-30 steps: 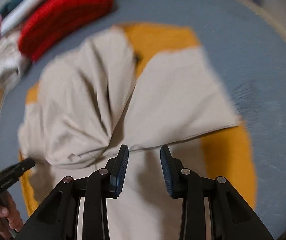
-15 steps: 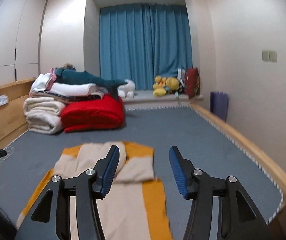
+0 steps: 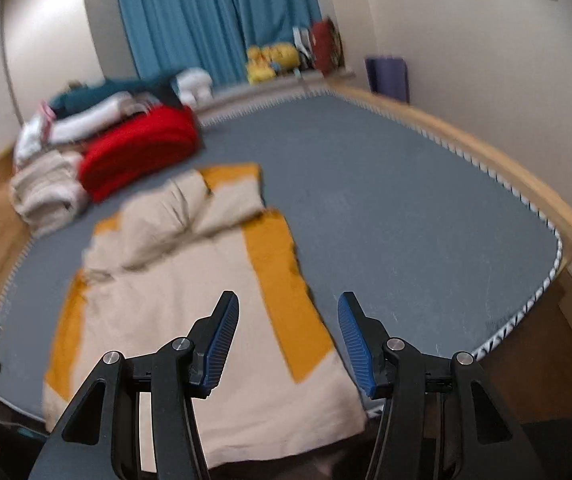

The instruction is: Fold large clothes

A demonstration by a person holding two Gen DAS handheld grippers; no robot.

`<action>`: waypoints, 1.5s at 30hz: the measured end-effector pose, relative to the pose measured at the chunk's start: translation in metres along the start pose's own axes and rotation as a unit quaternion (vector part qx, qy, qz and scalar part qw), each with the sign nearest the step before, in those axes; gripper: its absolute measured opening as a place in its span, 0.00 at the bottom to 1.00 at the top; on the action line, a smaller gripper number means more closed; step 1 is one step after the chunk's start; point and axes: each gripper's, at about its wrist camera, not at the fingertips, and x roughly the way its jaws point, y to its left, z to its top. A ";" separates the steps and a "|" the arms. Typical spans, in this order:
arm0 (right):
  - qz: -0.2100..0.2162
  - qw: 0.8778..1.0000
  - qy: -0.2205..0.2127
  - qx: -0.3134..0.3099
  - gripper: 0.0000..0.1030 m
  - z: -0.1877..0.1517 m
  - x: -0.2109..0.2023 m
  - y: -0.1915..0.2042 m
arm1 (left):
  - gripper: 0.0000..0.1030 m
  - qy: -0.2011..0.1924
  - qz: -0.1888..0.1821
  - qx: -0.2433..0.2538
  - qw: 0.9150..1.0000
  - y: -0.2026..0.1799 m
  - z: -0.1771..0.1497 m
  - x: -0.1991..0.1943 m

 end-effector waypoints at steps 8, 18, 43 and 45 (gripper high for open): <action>-0.052 0.985 0.153 0.067 0.51 -0.027 0.100 -0.043 | 0.25 0.104 0.022 -0.051 0.993 0.018 0.016 0.063; -0.052 0.961 0.260 0.077 0.51 -0.063 0.150 -0.059 | 0.26 0.152 0.044 -0.067 0.985 0.025 0.001 0.090; 0.004 0.968 0.249 0.023 0.06 -0.064 0.150 -0.020 | 0.02 0.122 0.042 -0.001 0.992 0.011 -0.002 0.086; 0.026 0.974 0.223 0.014 0.05 -0.055 0.137 -0.012 | 0.02 0.102 0.023 0.012 0.994 0.002 0.001 0.068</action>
